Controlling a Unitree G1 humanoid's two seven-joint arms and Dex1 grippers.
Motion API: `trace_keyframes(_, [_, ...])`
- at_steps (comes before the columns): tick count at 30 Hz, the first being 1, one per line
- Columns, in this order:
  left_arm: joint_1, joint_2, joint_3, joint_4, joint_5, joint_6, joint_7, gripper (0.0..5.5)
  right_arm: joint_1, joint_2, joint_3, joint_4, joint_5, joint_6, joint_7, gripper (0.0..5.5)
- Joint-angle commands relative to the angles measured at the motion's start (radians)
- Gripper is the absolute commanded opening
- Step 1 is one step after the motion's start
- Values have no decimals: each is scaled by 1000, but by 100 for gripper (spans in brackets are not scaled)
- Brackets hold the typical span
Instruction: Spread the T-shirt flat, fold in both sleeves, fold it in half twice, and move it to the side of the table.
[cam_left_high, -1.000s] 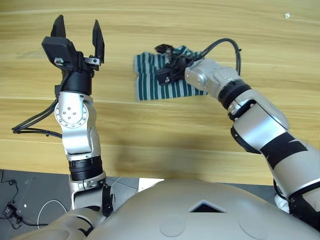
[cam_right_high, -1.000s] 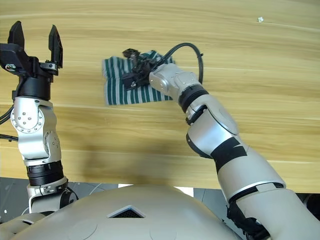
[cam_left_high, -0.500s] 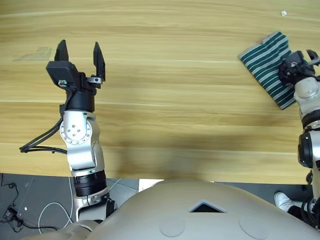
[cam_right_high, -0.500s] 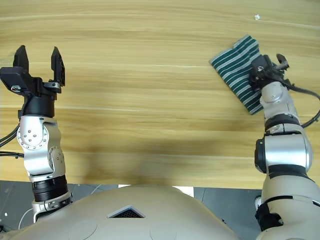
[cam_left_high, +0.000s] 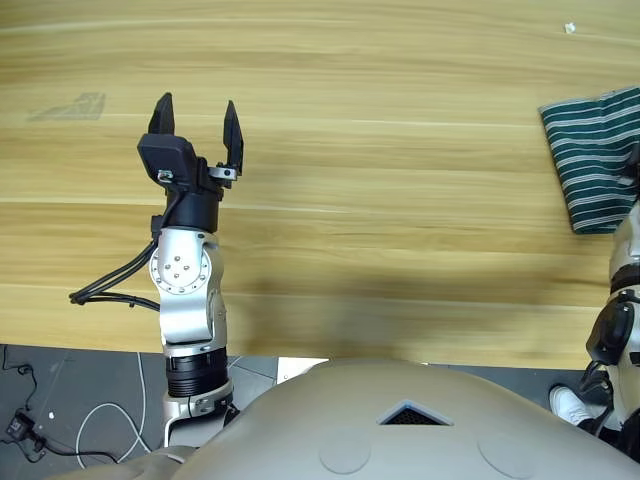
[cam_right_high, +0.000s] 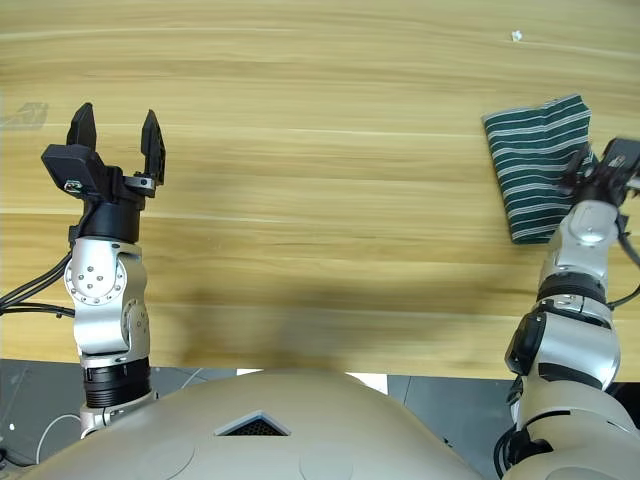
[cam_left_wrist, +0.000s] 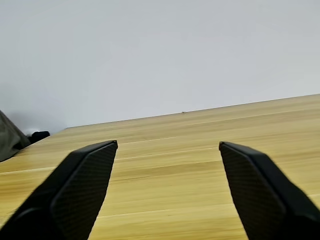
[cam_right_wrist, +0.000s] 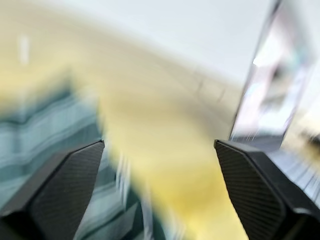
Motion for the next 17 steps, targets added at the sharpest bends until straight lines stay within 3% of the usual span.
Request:
trace_keyframes(1, [-13,-28,-18,-50,-7,-9,13,379,72,100,4,-515,-27,15,-79,408])
trace_keyframes(4, [-86,-73,-49,-42,19,-16,51,379,129,224,117,-734,-82,5,-72,408])
trace_keyframes(9, [-126,-124,-122,122,168,-148,142,379,142,461,308,-663,-21,-212,75,408])
trace_keyframes(13, [-106,-131,-107,198,235,-295,215,379,176,531,317,-520,26,-328,162,408])
trace_keyframes(17, [-126,-118,-85,264,285,-386,269,379,142,569,256,-426,87,-331,186,408])
